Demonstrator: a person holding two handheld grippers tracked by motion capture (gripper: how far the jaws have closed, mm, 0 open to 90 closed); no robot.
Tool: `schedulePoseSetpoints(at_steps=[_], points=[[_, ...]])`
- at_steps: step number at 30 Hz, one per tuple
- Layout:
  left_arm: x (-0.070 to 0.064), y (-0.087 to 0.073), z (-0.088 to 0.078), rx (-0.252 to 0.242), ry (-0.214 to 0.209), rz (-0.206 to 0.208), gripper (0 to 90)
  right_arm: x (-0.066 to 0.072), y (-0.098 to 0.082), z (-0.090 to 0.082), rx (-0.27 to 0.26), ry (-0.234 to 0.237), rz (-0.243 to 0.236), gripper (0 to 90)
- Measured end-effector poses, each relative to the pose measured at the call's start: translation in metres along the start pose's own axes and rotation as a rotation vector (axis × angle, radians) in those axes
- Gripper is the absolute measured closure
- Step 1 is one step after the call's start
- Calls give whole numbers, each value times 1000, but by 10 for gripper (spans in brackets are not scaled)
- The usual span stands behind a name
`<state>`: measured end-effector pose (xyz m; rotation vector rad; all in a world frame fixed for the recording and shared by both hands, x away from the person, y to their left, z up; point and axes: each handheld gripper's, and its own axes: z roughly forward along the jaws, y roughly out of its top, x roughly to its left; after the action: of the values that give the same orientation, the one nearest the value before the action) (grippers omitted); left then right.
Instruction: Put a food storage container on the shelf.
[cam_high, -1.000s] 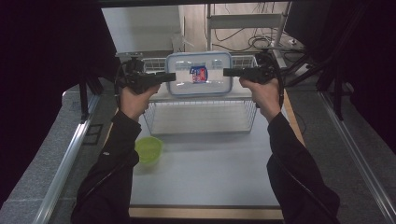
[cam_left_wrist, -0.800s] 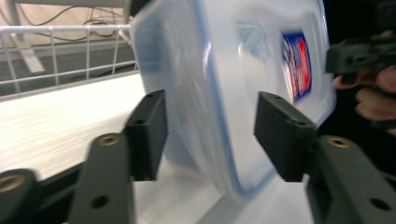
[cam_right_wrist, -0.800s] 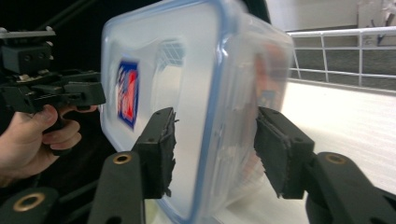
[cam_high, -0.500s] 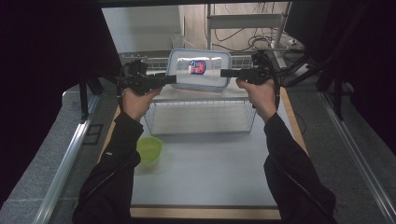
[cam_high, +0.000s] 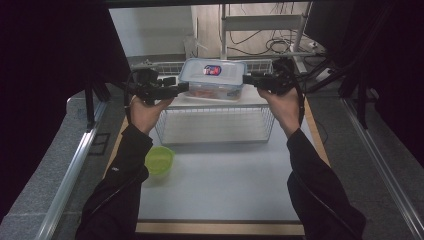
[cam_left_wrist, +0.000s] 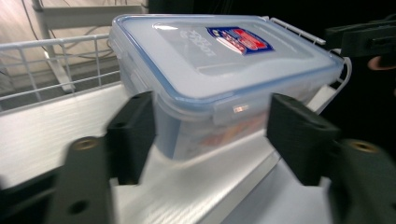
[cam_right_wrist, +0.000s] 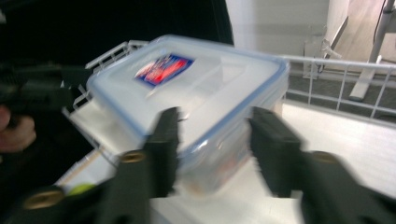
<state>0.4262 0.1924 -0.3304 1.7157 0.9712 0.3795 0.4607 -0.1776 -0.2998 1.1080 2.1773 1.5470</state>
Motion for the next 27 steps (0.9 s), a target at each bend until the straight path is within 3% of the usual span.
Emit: schedulePoseSetpoints(at_steps=[4, 6, 8, 12, 15, 20, 24, 27], points=[[-6, -8, -1, 28, 20, 37, 607, 14, -16, -1, 63, 50, -70, 834], [-7, -10, 3, 45, 28, 41, 688, 17, -23, 6, 101, 62, -102, 867], [-9, -12, 10, 63, 37, 44, 730, 17, -25, 13, 128, 44, -118, 879], [-11, -13, 18, 70, 58, 46, 755, 11, -23, 21, 126, 36, -101, 893], [-10, -12, 21, 63, 37, 30, 785, 8, -22, 24, 123, 22, -85, 893], [-13, -11, 22, 67, 46, 34, 797, 4, -20, 32, 121, 31, -65, 899], [-12, -12, 20, 66, 50, 32, 788, 9, -22, 36, 129, 19, -89, 895], [-11, -15, 16, 59, 24, 20, 784, 12, -25, 36, 128, 18, -101, 860]])
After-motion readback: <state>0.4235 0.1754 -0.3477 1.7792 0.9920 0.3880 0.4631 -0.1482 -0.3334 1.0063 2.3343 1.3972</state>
